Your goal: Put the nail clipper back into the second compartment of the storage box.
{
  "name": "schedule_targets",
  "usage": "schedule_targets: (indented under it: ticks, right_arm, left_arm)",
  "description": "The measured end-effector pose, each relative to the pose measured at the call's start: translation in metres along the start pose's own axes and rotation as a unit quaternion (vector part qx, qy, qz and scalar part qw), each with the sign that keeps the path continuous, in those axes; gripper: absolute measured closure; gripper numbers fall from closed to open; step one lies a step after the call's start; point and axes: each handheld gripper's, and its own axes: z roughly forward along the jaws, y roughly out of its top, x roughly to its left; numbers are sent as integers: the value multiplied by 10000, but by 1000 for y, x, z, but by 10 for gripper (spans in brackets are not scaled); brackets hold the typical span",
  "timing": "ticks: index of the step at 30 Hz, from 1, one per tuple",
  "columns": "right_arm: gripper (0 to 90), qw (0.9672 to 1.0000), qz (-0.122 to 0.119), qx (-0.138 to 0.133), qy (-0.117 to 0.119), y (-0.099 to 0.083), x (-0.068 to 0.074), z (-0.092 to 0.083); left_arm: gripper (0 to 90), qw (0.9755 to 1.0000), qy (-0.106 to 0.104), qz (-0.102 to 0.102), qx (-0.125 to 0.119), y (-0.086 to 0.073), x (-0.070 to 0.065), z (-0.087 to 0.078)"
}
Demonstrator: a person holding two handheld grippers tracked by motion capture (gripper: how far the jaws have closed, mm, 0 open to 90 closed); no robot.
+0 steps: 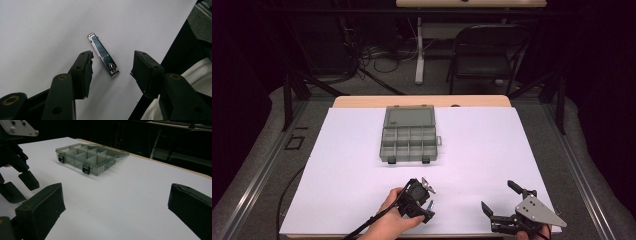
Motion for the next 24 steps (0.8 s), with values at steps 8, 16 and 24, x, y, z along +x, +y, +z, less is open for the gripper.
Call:
schedule_targets:
  ticks: [8, 16, 24]
  right_arm:
    - [2, 10000, -12, -14, -2, 0, 0, 0]
    - [5, 10000, 1, -19, 7, 0, 0, 0]
    - [7, 10000, -14, -12, 30, 0, 0, 0]
  left_arm:
    - [554, 9999, -49, -49, 140, -1, -3, 9]
    - [621, 9998, 47, -44, 210, -2, -4, 13]
    - [647, 9995, 103, -181, 221, -3, -3, 16]
